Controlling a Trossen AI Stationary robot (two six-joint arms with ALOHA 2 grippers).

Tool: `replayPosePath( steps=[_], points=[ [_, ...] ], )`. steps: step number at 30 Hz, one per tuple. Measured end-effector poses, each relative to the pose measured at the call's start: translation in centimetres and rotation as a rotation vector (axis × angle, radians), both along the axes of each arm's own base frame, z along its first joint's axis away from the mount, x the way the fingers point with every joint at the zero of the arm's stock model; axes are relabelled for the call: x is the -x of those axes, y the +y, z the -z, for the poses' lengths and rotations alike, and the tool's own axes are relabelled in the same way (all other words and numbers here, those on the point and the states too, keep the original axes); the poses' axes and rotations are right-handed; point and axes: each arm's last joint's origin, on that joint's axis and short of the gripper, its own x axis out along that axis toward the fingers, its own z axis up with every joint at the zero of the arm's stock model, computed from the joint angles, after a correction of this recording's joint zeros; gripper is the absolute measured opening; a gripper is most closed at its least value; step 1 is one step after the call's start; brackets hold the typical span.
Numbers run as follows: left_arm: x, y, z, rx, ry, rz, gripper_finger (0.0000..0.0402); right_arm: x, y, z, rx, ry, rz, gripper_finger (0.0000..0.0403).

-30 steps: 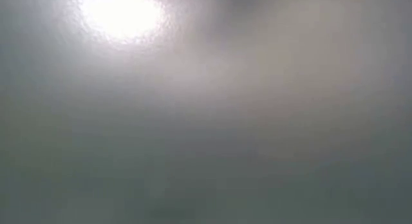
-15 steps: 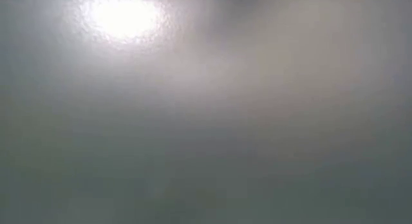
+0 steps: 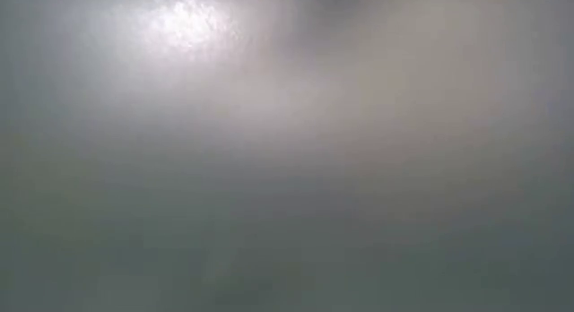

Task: Sort silverware by color (type)
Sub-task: Put the black spoon into the orange bin

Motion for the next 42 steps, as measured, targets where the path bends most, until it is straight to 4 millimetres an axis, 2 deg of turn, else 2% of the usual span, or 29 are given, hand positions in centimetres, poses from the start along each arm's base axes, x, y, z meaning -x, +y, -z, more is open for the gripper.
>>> replayPosePath(
  steps=[5,11,15,19,22,30,34,42],
  points=[
    [1.0,1.3,1.4,0.017,0.154,-0.190,0.0078,0.0,0.0,0.0,0.000,0.000,0.000,0.0141],
    [3.2,5.4,3.7,0.182,0.442,-0.381,0.0078,0.0,0.0,0.0,0.000,-0.003,0.000,0.0134],
    [4.1,7.2,4.9,0.373,0.676,-0.318,0.0078,0.0,0.0,0.0,0.000,-0.004,0.000,0.0133],
    [5.1,7.2,6.5,0.484,0.882,-0.183,0.0078,0.0,0.0,0.0,0.000,-0.004,0.000,0.0135],
    [6.1,7.2,7.6,0.510,1.000,-0.155,0.0078,0.0,0.0,0.0,0.000,-0.004,0.000,0.0133],
    [7.1,7.6,8.7,0.440,1.084,-0.175,0.0078,0.0,0.0,0.0,-0.001,-0.004,0.000,0.0138],
    [7.7,8.1,9.5,0.369,1.089,-0.255,0.0078,0.0,0.0,0.0,0.000,-0.004,0.000,0.0141],
    [8.0,8.9,10.1,0.360,1.089,-0.314,0.0078,0.0,0.0,0.0,0.000,-0.004,0.000,0.0133]
  ],
)
